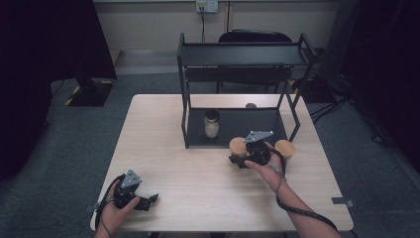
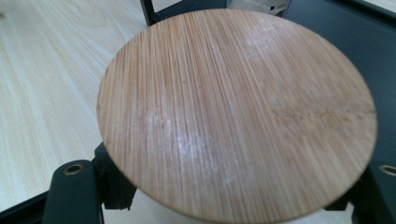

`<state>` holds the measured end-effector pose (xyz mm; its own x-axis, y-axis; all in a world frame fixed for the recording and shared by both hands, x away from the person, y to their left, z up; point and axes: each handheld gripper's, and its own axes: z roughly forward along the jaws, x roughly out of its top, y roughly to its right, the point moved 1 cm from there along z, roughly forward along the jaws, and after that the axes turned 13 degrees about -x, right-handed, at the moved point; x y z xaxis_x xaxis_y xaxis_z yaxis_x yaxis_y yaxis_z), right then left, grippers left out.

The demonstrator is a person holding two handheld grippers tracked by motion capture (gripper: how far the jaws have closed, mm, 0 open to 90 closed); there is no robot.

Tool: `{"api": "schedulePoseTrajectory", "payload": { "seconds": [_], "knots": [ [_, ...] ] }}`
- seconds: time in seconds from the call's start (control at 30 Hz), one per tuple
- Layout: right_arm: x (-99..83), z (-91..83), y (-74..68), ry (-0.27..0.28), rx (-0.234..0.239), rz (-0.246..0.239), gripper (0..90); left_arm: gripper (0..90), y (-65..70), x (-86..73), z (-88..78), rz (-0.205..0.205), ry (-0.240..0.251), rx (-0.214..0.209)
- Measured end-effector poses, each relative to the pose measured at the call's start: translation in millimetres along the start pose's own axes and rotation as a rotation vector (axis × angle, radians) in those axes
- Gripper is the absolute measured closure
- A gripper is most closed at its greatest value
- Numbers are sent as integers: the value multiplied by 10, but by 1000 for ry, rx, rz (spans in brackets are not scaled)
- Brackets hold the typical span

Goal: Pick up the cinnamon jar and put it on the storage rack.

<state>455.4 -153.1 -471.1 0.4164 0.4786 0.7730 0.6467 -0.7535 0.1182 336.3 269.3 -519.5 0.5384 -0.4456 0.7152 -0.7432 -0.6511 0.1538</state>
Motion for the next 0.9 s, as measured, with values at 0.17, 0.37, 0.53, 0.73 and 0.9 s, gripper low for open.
{"api": "schedulePoseTrajectory", "payload": {
  "seconds": [0.17, 0.37, 0.53, 0.73, 0.9],
  "knots": [
    [37, 34, 32, 2, -8, 3, 248, 1, 0, 0, 0, 0, 0, 0],
    [51, 81, 51, -3, -13, 10, 248, 1, 0, 0, 1, -1, 1, 0],
    [71, 109, 63, -4, -20, 13, 248, 1, 0, 0, 0, 0, 1, 0],
    [118, 125, 87, -9, -27, 7, 248, 1, -1, 0, 0, 1, 0, 0],
    [155, 136, 112, -2, -35, 10, 248, 1, 0, 0, 0, 0, 1, 0]
  ]
}}
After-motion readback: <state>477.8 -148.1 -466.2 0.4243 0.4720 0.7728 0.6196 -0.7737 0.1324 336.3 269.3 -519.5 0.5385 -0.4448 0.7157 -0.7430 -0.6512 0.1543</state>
